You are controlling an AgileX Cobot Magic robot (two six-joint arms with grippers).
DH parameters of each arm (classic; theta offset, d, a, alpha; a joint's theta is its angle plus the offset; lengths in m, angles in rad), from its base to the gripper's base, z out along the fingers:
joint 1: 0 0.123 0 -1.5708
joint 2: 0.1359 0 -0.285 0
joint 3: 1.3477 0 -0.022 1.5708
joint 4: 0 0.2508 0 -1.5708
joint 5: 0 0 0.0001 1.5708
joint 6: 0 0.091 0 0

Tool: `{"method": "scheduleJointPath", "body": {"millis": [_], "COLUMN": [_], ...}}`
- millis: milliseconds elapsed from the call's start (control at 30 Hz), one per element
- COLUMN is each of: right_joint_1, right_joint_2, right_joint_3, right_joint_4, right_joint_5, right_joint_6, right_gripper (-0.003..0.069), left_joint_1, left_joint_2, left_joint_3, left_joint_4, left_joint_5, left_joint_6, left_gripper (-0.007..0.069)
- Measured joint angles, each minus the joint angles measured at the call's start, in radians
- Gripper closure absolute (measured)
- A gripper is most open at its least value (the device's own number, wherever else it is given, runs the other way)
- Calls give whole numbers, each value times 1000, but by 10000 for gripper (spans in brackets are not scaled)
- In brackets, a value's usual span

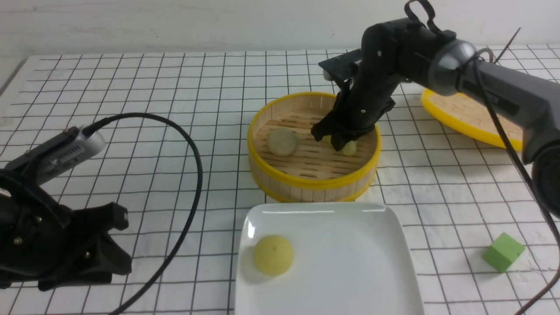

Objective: Put the steamed buns into the plate on the white-black tablecloth.
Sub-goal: 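Reach toward a bun in the bamboo steamer with the right gripper, then move the steamed bun from the bamboo steamer onto the white plate with the right gripper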

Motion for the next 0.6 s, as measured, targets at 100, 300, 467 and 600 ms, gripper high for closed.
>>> {"method": "scheduleJointPath", "body": {"millis": [100, 300, 467, 600], "right_joint_1": [0, 6, 107, 205], "right_joint_2": [-72, -346, -548, -555], "right_joint_3": [4, 57, 425, 676], "right_joint_4": [-1, 18, 82, 84], "right_joint_5": [90, 193, 187, 41], "right_joint_6": [-3, -6, -5, 33], "right_gripper": [648, 645, 638, 616], "left_joint_1": [0, 0, -1, -1], "left_joint_2": [0, 0, 0, 0], "left_joint_3": [0, 0, 0, 0], "left_joint_4": [0, 0, 1, 4], "left_joint_5": [0, 13, 16, 16], "left_joint_6": [0, 0, 0, 0], "left_gripper": [395, 391, 389, 388]}}
